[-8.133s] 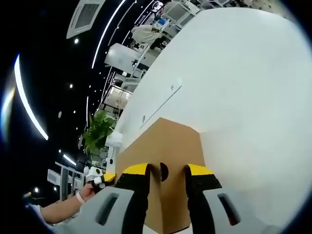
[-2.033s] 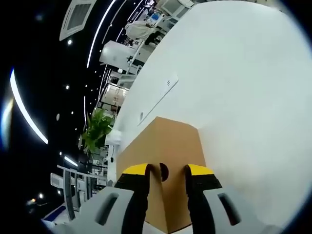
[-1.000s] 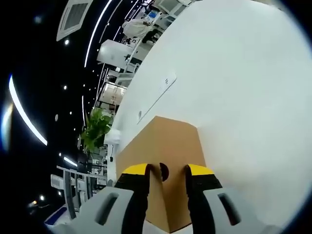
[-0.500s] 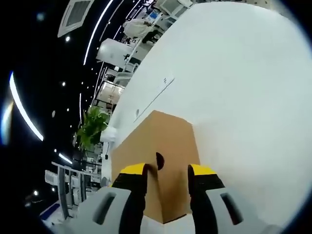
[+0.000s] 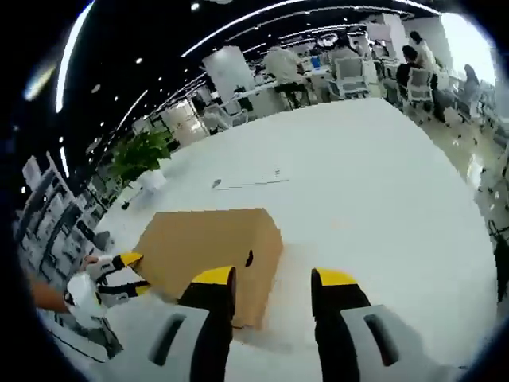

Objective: Operate the shoe box by opening the lid, removing the specified soft item, and placing it in the target area until the item is outside and the box remains undamaged.

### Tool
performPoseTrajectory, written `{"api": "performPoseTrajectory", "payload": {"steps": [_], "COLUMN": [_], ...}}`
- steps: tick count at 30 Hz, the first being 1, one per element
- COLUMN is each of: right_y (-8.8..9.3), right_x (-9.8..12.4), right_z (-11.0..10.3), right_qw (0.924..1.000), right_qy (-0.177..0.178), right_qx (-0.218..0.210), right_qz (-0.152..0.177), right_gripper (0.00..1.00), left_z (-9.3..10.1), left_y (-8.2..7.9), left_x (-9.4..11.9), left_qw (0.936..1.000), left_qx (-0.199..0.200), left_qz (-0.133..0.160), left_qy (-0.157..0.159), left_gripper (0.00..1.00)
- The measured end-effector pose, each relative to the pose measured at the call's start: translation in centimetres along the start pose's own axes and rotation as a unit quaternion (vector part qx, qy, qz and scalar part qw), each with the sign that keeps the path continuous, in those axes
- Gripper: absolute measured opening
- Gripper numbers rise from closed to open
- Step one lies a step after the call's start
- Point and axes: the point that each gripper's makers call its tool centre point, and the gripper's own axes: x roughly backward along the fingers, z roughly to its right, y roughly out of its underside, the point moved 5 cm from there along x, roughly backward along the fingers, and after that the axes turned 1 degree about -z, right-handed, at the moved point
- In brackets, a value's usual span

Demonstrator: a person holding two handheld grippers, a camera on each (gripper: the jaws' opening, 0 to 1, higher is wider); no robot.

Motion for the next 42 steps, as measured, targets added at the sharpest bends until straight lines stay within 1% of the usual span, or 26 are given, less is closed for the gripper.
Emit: {"api": "performPoseTrajectory", "payload": {"steps": [1, 2, 3, 4, 6, 8, 10, 11, 14, 15, 16, 17, 19, 20, 21, 22, 25, 29, 32, 33, 34, 36, 37, 38, 40, 42], "right_y": [-0.1, -0.1, -0.1, -0.2, -0.4, -0.6, -1.0, -1.1, -1.4, -1.4, -1.4, -1.4, -1.3, -1.2, -1.2, -0.9, -0.3, 1.0, 1.6, 1.6, 1.9, 2.4, 2.7, 2.7, 2.8, 2.9], "right_x": [0.1, 0.2, 0.2, 0.3, 0.4, 0.4, 0.5, 0.5, 0.7, 0.6, 0.6, 0.5, 0.1, -0.2, -0.5, -0.9, -2.0, -3.6, -4.7, -4.9, -5.2, -5.6, -5.9, -6.0, -6.3, -6.6], "right_z": [-0.3, -0.7, -0.8, -1.3, -1.8, -2.4, -3.3, -3.7, -4.7, -5.2, -5.4, -5.9, -6.7, -7.5, -7.9, -8.8, -10.7, -12.6, -13.1, -13.1, -13.2, -13.4, -13.5, -13.6, -13.9, -14.0], "right_qw": [0.9998, 0.9988, 0.9983, 0.9956, 0.9896, 0.9839, 0.9731, 0.9666, 0.9528, 0.9468, 0.9449, 0.9378, 0.9266, 0.9168, 0.9110, 0.9023, 0.8880, 0.8737, 0.8573, 0.8504, 0.8406, 0.8399, 0.8361, 0.8288, 0.8253, 0.8187], "right_qy": [0.000, 0.004, 0.006, 0.005, 0.006, 0.004, 0.010, 0.013, 0.014, 0.011, 0.010, 0.010, 0.009, 0.007, 0.007, 0.004, -0.009, -0.011, 0.002, 0.009, 0.014, 0.018, 0.021, 0.031, 0.038, 0.045], "right_qx": [0.018, 0.049, 0.058, 0.094, 0.143, 0.178, 0.230, 0.256, 0.303, 0.321, 0.327, 0.346, 0.375, 0.399, 0.412, 0.431, 0.459, 0.486, 0.515, 0.526, 0.541, 0.542, 0.548, 0.559, 0.563, 0.572], "right_qz": [0.001, 0.000, -0.001, -0.006, -0.007, -0.007, 0.000, 0.004, 0.015, 0.019, 0.018, 0.020, 0.022, 0.024, 0.024, 0.022, 0.024, 0.012, 0.004, 0.006, 0.001, -0.003, -0.008, -0.012, -0.015, -0.017], "right_gripper": [0.44, 0.46, 0.48, 0.49, 0.50, 0.55, 0.62, 0.63, 0.63, 0.64, 0.64, 0.64, 0.64, 0.64, 0.64, 0.64, 0.64, 0.64, 0.64, 0.62, 0.61, 0.61, 0.61, 0.60, 0.59, 0.58], "left_z": [0.1, 0.1, 0.1, 0.1, 0.1, 0.1, 0.1, 0.1, 0.2, 0.2, 0.2, 0.1, 0.2, 0.2, 0.2, 0.2, 0.2, 0.2, 0.3, 0.3, 0.2, 0.2, 0.3, 0.3, 0.2, 0.2], "left_y": [0.0, 0.0, 0.0, 0.0, 0.0, 0.0, 0.0, 0.0, 0.0, 0.0, 0.0, 0.0, 0.0, 0.0, -0.1, -0.1, -0.1, 0.0, 0.1, 0.2, 0.2, 0.1, 0.2, 0.2, 0.3, 0.3], "left_x": [0.0, 0.0, 0.0, 0.0, 0.0, 0.0, 0.0, 0.0, 0.1, 0.1, 0.1, 0.0, 0.0, 0.1, 0.1, 0.1, 0.1, 0.1, 0.1, 0.1, 0.1, 0.1, 0.0, 0.0, 0.1, 0.1], "left_qw": [1.0000, 1.0000, 1.0000, 1.0000, 1.0000, 1.0000, 0.9999, 0.9999, 0.9999, 0.9999, 0.9999, 0.9999, 0.9999, 0.9999, 0.9999, 0.9999, 0.9999, 1.0000, 0.9999, 0.9999, 0.9999, 0.9999, 0.9999, 0.9999, 0.9998, 0.9998], "left_qx": [-0.001, -0.002, -0.002, -0.002, -0.001, -0.004, -0.007, -0.009, -0.013, -0.013, -0.012, -0.012, -0.010, -0.009, -0.009, -0.009, -0.009, -0.007, -0.010, -0.010, -0.008, -0.008, -0.010, -0.010, -0.009, -0.010], "left_qz": [-0.002, -0.002, -0.002, -0.003, -0.005, -0.006, -0.007, -0.008, -0.006, -0.005, -0.005, -0.005, -0.005, -0.005, -0.006, -0.008, -0.008, -0.001, 0.005, 0.006, 0.009, 0.008, 0.007, 0.009, 0.015, 0.018], "left_qy": [0.000, 0.000, 0.000, 0.000, 0.001, 0.001, 0.001, 0.002, 0.001, 0.001, 0.001, 0.001, 0.001, 0.000, -0.001, -0.001, -0.001, 0.001, -0.002, -0.003, -0.001, -0.001, -0.001, -0.001, 0.000, 0.001], "left_gripper": [0.36, 0.36, 0.36, 0.36, 0.36, 0.36, 0.36, 0.36, 0.36, 0.36, 0.36, 0.36, 0.36, 0.36, 0.36, 0.36, 0.36, 0.36, 0.36, 0.36, 0.36, 0.36, 0.36, 0.36, 0.36, 0.36]}}
